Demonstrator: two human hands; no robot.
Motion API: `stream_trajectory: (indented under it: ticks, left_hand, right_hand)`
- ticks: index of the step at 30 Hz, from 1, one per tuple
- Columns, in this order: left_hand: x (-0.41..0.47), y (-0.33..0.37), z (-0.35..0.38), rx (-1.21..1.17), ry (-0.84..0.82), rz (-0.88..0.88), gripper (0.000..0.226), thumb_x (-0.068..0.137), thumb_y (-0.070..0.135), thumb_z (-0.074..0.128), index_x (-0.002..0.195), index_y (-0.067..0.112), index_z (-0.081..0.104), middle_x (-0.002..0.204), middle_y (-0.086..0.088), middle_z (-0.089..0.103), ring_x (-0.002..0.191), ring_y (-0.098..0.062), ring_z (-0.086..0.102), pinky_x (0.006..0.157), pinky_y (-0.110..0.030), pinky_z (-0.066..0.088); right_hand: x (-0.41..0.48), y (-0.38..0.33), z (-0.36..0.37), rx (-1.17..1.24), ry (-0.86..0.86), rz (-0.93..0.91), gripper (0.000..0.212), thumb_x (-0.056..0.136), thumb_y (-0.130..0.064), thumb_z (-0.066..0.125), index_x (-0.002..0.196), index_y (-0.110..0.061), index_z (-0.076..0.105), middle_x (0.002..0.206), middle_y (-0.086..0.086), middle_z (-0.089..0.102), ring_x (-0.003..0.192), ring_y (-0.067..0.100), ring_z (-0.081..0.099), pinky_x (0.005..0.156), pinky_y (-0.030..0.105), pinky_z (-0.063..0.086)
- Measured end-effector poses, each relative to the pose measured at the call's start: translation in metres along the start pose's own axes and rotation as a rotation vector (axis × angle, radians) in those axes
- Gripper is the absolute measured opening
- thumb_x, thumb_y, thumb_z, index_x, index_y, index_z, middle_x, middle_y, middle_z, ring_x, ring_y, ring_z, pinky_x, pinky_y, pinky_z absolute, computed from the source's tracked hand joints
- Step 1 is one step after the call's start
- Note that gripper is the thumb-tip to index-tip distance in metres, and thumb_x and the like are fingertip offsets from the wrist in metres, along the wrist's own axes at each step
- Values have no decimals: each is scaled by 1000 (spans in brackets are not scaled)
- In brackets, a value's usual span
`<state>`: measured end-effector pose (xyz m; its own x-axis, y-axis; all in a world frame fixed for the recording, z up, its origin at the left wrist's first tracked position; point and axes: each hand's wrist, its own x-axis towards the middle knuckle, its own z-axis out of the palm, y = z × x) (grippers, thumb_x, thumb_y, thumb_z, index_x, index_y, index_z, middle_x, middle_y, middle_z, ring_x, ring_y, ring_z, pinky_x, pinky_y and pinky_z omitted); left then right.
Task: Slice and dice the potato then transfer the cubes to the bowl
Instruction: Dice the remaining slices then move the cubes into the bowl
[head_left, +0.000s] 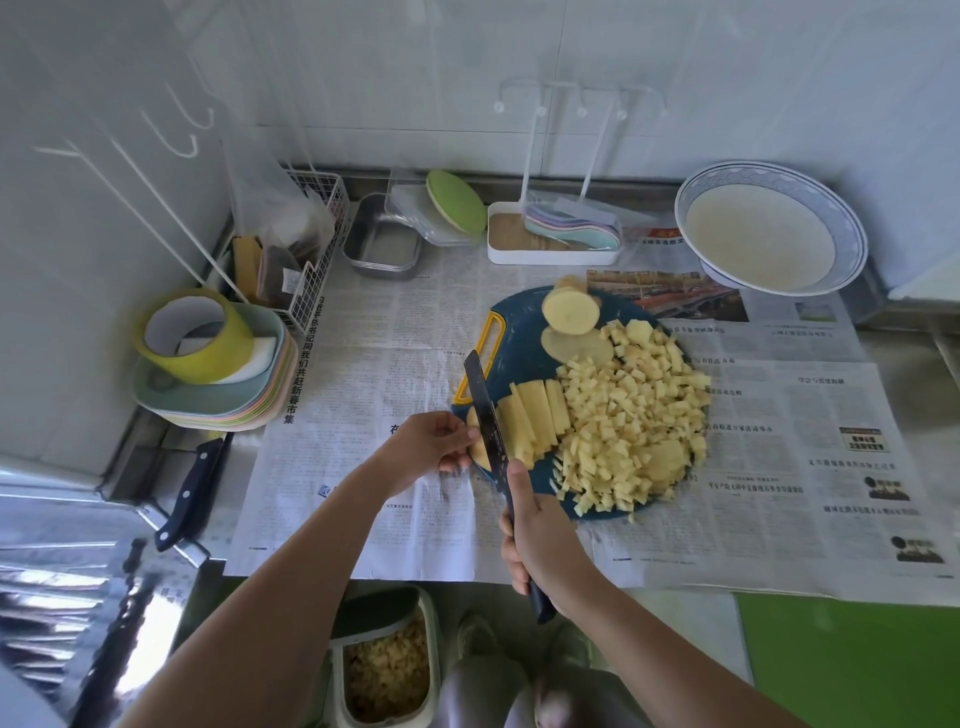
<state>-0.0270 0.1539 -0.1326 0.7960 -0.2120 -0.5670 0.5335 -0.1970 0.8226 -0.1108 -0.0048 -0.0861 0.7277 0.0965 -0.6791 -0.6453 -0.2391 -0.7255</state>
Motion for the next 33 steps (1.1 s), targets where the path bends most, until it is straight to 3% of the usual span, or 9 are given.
stream_trajectory:
  ticks: [7,22,27,33]
  left_hand:
    - [0,2,-2,13,-22,-7,17,91,18,63,85,3,59,69,-10,64,55,-9,58,53,-16,46]
    - [-3,6,-2,27,-24,-15,16,92,17,62,82,5,57,63,-3,65,54,-8,58,54,-16,48]
    - [-4,8,0,19,-19,-13,17,93,15,61,80,5,56,62,-3,64,53,-8,57,55,-15,48]
    - [-2,6,2,17,22,-28,16,92,15,63,80,6,57,67,-7,66,59,-11,62,58,-17,51]
  right_hand:
    - [2,0,1,-18,8,26,61,90,-66,26,56,-15,31,46,2,27,33,16,31,39,26,30]
    - [15,2,6,-37,25,59,61,94,-64,25,56,-16,29,40,-5,26,31,15,29,36,22,28]
    - [28,8,14,2,76,110,58,95,-63,28,60,-16,27,37,-9,21,27,8,20,34,17,18]
    - [40,20,22,-51,119,92,61,93,-65,26,57,-16,29,36,-8,23,26,10,22,36,20,19]
